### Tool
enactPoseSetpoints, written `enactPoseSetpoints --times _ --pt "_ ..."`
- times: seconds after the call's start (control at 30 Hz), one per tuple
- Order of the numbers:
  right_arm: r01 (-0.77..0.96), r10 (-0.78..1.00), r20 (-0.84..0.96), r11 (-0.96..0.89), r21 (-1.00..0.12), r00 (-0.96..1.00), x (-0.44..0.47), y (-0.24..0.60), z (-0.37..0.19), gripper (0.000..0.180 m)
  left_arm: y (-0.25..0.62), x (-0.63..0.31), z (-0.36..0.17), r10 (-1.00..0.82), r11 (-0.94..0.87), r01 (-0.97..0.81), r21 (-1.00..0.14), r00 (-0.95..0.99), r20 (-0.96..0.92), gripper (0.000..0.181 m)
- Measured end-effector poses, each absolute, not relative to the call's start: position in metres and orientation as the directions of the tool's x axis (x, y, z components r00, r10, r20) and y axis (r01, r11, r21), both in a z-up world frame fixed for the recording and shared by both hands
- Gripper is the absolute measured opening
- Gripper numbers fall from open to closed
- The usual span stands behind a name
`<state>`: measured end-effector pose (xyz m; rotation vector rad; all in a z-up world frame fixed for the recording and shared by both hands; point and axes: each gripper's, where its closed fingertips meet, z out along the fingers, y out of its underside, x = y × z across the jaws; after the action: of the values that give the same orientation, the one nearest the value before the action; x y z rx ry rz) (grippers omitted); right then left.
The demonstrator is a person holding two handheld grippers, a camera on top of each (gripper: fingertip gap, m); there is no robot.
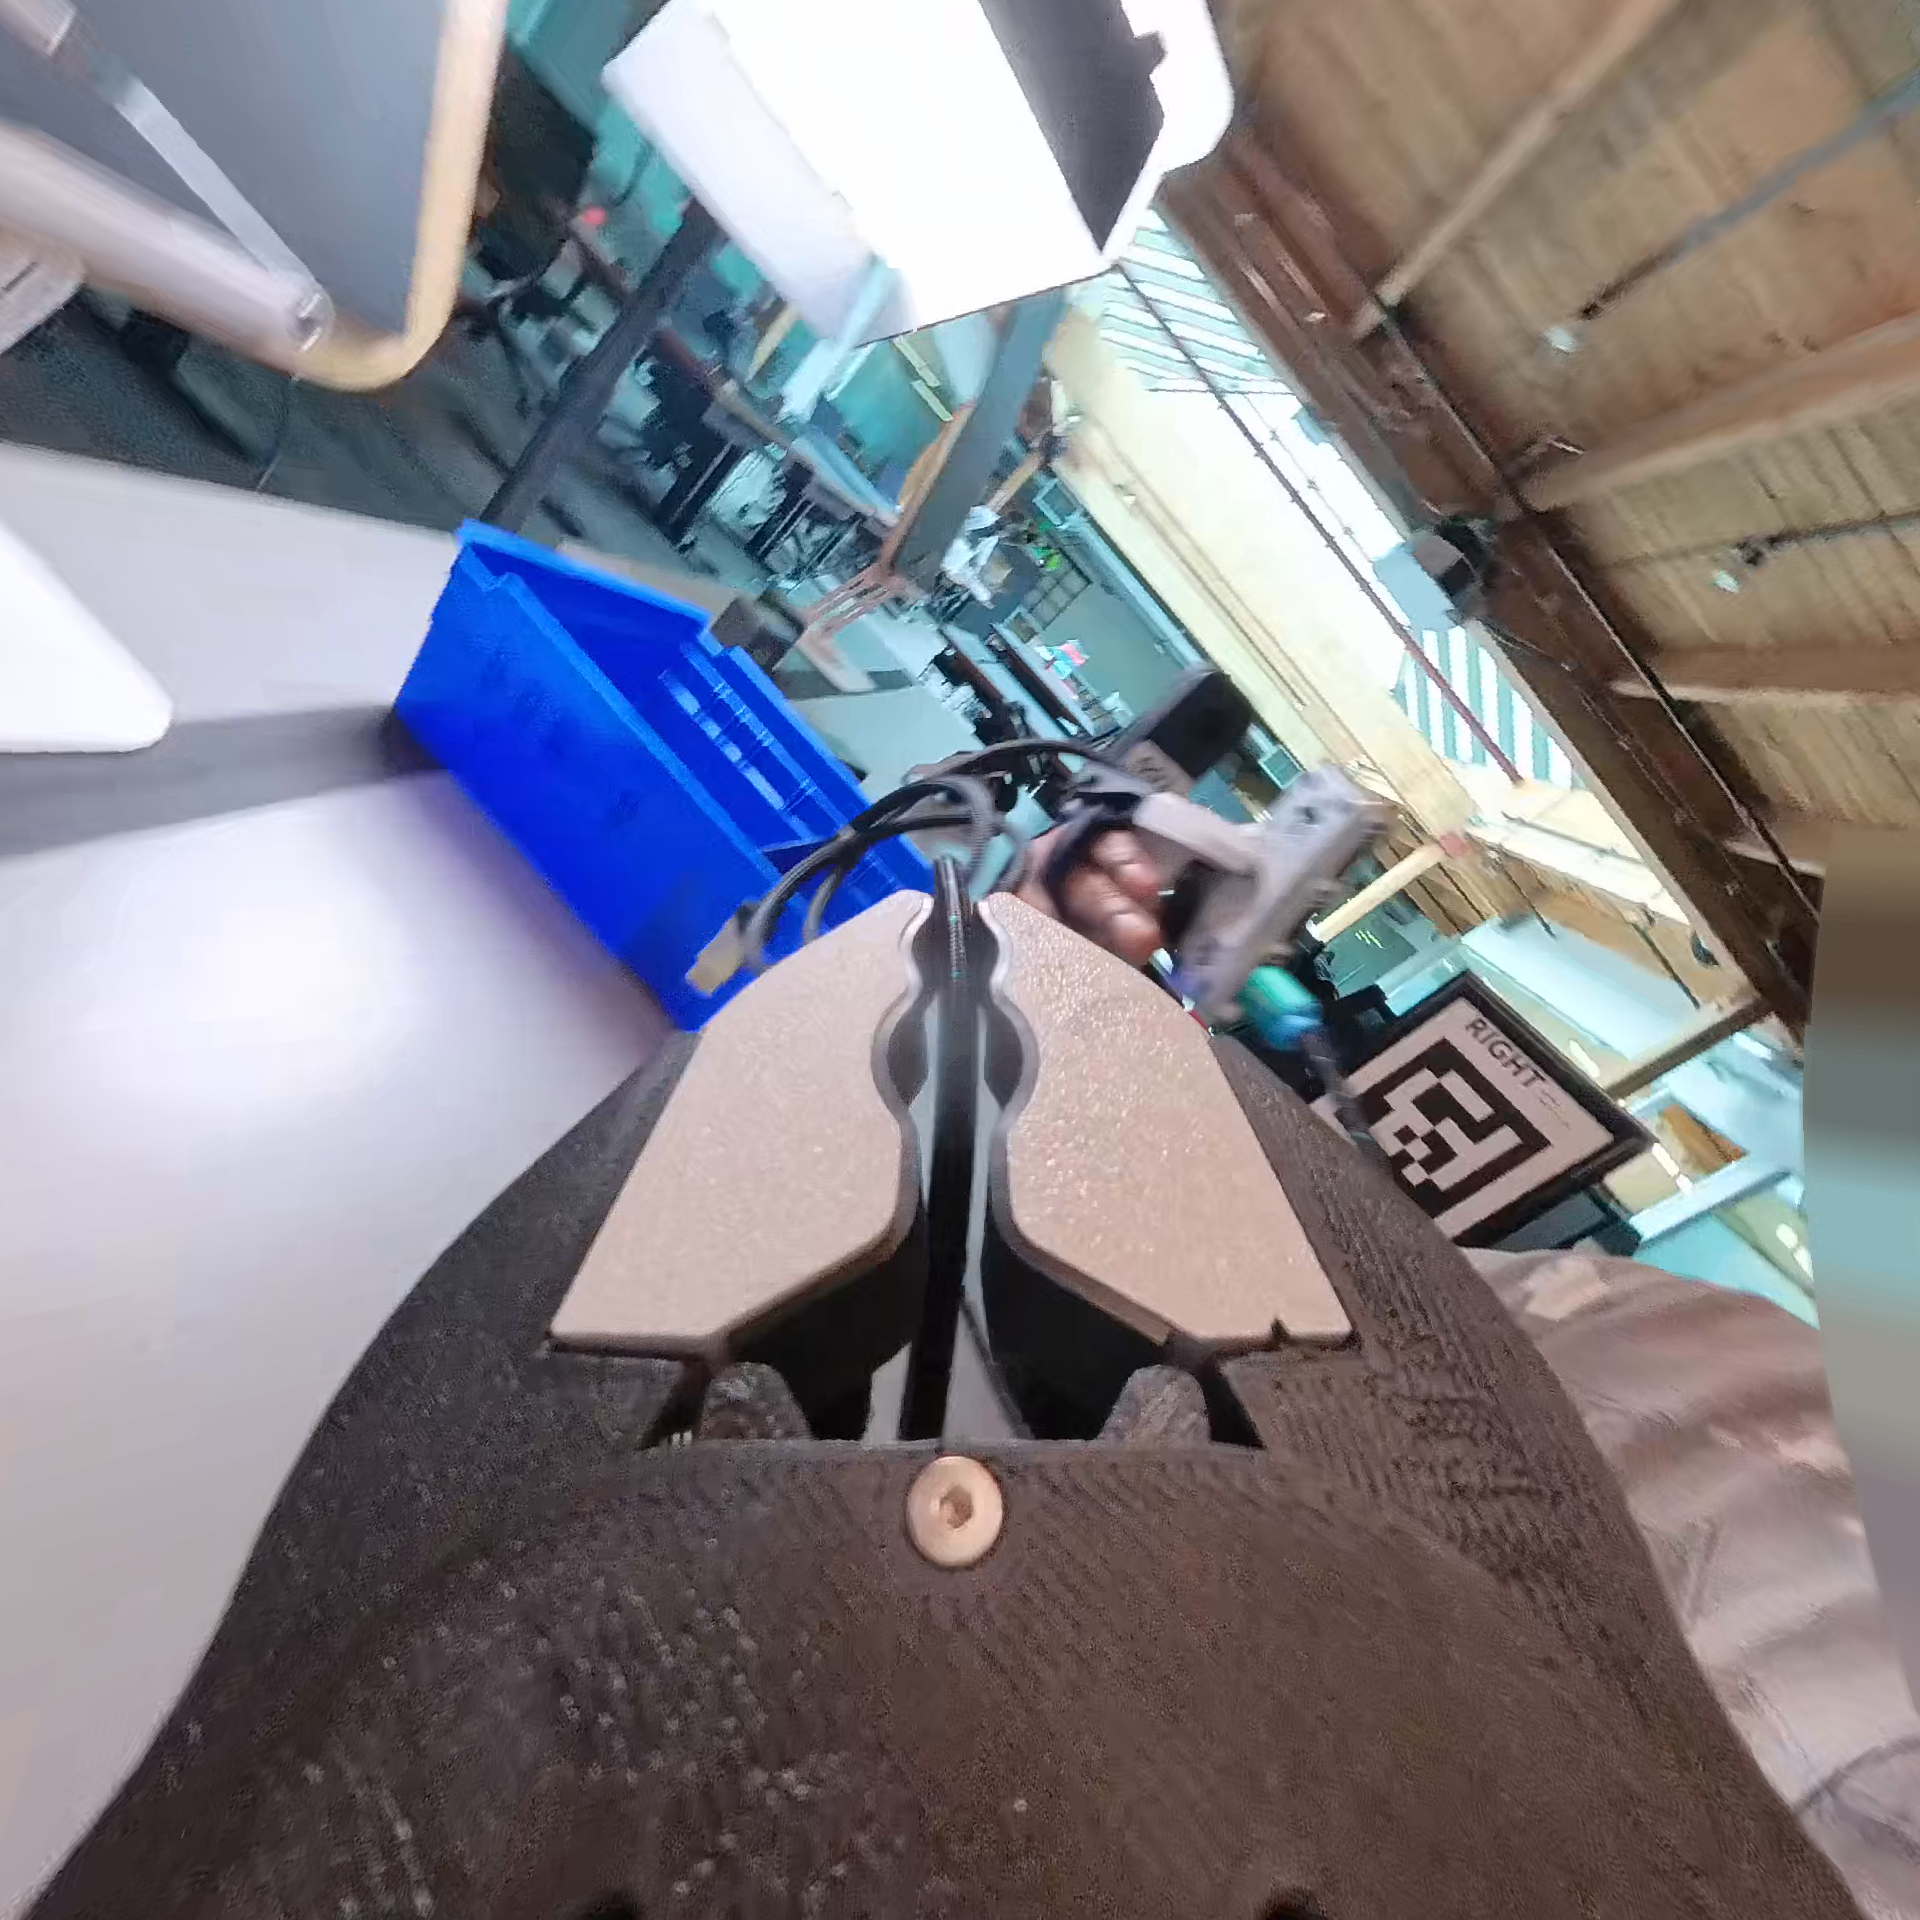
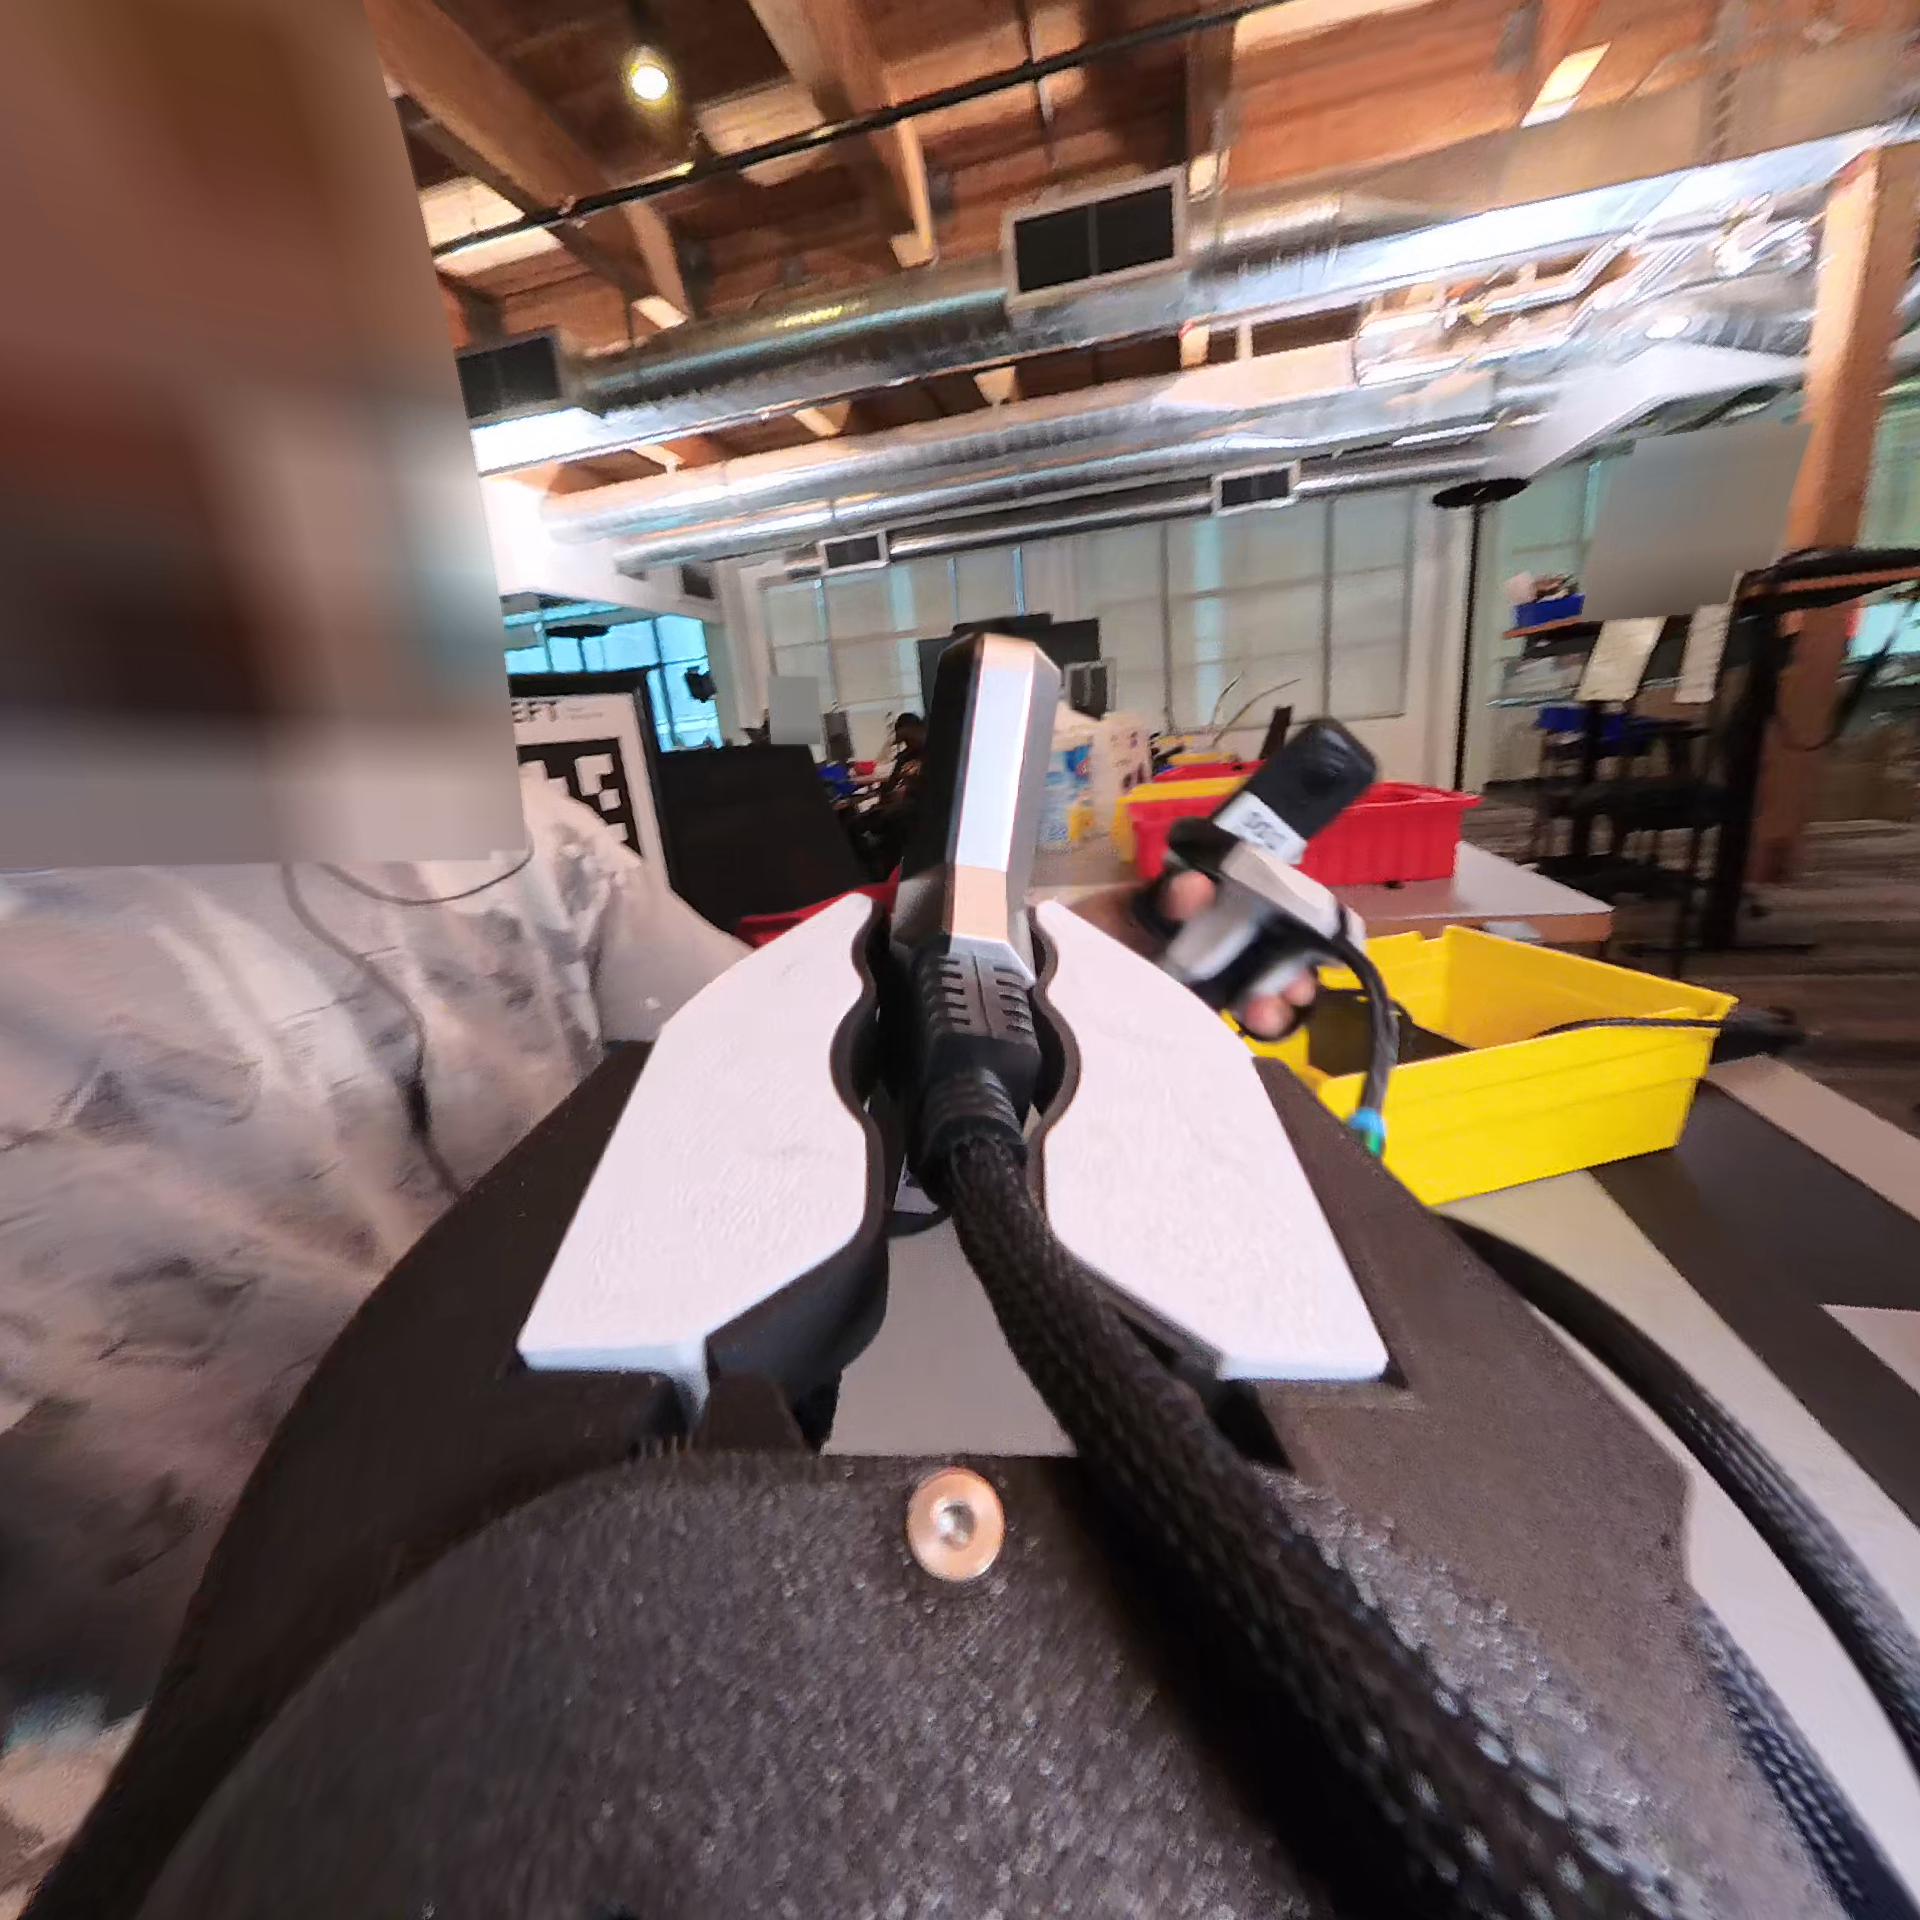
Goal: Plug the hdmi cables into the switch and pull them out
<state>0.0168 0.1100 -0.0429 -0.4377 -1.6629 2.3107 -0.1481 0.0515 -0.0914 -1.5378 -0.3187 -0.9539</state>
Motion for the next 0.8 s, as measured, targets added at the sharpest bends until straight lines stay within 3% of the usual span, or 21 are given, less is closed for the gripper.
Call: enactPoseSetpoints --times 0.1,0.17,0.33,0.43,0.63,0.8 --pt "-0.018 0.357 -0.087 -0.282 -0.959 -0.93 0.025 0.109 -0.044 0.023 0.068 -0.151 -0.142 -0.22 -0.312 0.723 -0.616 0.575 0.788 0.005" --pt "-0.017 0.378 -0.084 -0.256 -0.967 -0.922 0.025 0.109 -0.046 0.024 0.072 -0.153 -0.173 -0.124 -0.374 0.665 -0.647 0.655 0.745 0.005" --pt "-0.023 0.452 -0.097 -0.253 -0.967 -0.887 0.015 0.121 -0.049 0.023 0.051 -0.137 -0.226 -0.072 -0.651 0.409 -0.639 0.805 0.589 0.0" --pt "-0.036 0.452 -0.091 -0.265 -0.964 -0.888 0.017 0.122 -0.046 0.023 0.03 -0.126 -0.246 -0.139 -0.774 0.208 -0.598 0.866 0.481 0.006" --pt "-0.055 0.447 -0.078 -0.278 -0.959 -0.891 0.021 0.122 -0.04 0.023 0.048 -0.111 -0.229 -0.304 -0.664 0.049 -0.746 0.894 0.33 0.021" --pt "-0.073 0.448 -0.072 -0.298 -0.952 -0.891 0.021 0.124 -0.036 0.023 0.071 -0.086 -0.267 -0.434 -0.676 -0.161 -0.719 0.876 0.212 0.033"
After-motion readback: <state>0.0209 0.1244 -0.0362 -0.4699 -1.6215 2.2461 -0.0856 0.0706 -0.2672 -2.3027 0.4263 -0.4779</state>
